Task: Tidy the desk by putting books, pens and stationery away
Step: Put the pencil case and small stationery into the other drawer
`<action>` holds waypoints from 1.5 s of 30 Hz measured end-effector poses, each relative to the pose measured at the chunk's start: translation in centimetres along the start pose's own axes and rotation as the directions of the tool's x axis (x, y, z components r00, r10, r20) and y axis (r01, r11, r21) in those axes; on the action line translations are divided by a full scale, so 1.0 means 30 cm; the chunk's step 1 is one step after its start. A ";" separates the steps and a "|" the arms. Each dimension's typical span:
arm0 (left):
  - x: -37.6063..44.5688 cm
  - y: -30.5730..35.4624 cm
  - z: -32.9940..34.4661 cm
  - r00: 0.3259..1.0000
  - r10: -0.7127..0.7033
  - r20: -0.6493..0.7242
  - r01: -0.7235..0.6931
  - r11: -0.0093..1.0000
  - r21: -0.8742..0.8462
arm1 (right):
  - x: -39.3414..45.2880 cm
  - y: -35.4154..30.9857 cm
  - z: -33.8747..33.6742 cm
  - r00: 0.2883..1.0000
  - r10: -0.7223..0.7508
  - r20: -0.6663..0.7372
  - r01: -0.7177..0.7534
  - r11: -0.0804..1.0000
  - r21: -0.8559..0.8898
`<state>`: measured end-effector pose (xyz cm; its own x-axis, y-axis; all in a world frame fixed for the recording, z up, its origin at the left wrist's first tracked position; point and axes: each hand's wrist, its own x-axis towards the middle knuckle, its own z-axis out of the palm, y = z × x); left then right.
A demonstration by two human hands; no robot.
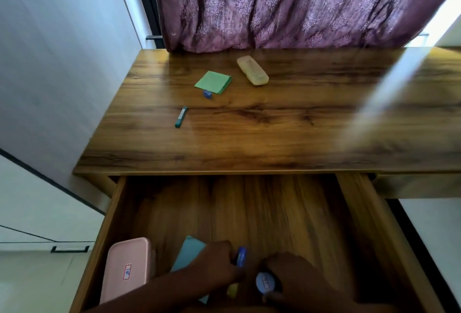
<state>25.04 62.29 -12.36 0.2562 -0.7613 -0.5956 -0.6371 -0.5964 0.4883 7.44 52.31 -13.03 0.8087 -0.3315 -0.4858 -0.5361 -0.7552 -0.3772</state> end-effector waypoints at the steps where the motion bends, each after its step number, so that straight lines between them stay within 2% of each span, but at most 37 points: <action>1: 0.003 -0.009 0.014 1.000 -0.002 0.016 0.002 1.000 0.023 | 0.010 -0.001 0.000 0.999 0.009 0.039 -0.010 1.000 0.022; 6: 0.020 -0.023 0.067 0.996 -0.088 0.018 0.088 0.996 0.023 | 0.040 -0.011 -0.012 0.994 0.046 0.097 -0.056 0.993 0.107; 8: 0.019 -0.026 0.063 0.997 -0.073 0.006 0.072 0.997 0.040 | 0.035 -0.023 -0.026 0.993 0.040 0.114 -0.052 0.993 0.104; 11: -0.011 0.012 -0.021 0.998 0.060 -0.027 -0.059 0.998 0.033 | 0.016 -0.049 -0.119 0.992 0.057 0.110 -0.081 0.969 0.233; 13: -0.029 0.033 -0.129 0.993 0.087 -0.082 -0.089 0.996 -0.021 | 0.024 -0.066 -0.197 0.999 0.035 0.033 -0.043 0.955 0.295; 16: -0.018 0.046 -0.349 0.954 -0.059 -0.294 0.020 0.991 -0.134 | 0.094 -0.074 -0.347 0.994 0.038 -0.104 -0.006 0.955 0.296; 19: 0.058 0.044 -0.580 0.857 -0.047 -0.513 0.004 0.996 -0.086 | 0.227 -0.116 -0.538 0.963 0.001 -0.271 0.052 0.981 0.188; 21: 0.131 0.036 -0.700 0.773 -0.036 -0.633 0.032 0.999 -0.017 | 0.340 -0.169 -0.659 0.901 -0.058 -0.429 0.104 0.991 0.085; 23: 0.212 0.015 -0.782 0.724 -0.040 -0.689 0.066 0.998 0.011 | 0.480 -0.223 -0.757 0.844 -0.088 -0.529 0.117 0.993 0.021; 25: 0.273 -0.006 -0.828 0.711 -0.075 -0.699 0.080 0.996 -0.026 | 0.638 -0.250 -0.827 0.824 -0.081 -0.561 0.097 0.995 -0.001; 31: 0.386 -0.073 -0.813 0.701 -0.086 -0.708 0.074 0.996 -0.048 | 0.942 -0.247 -0.883 0.805 0.097 -0.586 -0.068 0.995 0.071; 37: 0.430 -0.103 -0.771 0.665 -0.048 -0.746 0.053 0.998 -0.016 | 1.049 -0.202 -0.835 0.743 0.091 -0.663 -0.097 0.995 0.028; 42: 0.393 -0.102 -0.749 0.636 -0.083 -0.767 0.032 0.996 -0.081 | 1.027 -0.197 -0.829 0.712 0.072 -0.698 -0.009 0.996 0.093; 45: 0.324 -0.061 -0.699 0.678 -0.027 -0.734 0.003 0.999 -0.034 | 0.856 -0.198 -0.805 0.650 0.120 -0.750 0.146 0.949 0.278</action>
<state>43.95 50.65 -5.66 0.7247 -0.6872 0.0511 -0.6112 -0.6068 0.5082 37.24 34.62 -4.21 0.6433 -0.7302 0.2302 -0.4581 -0.6080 -0.6485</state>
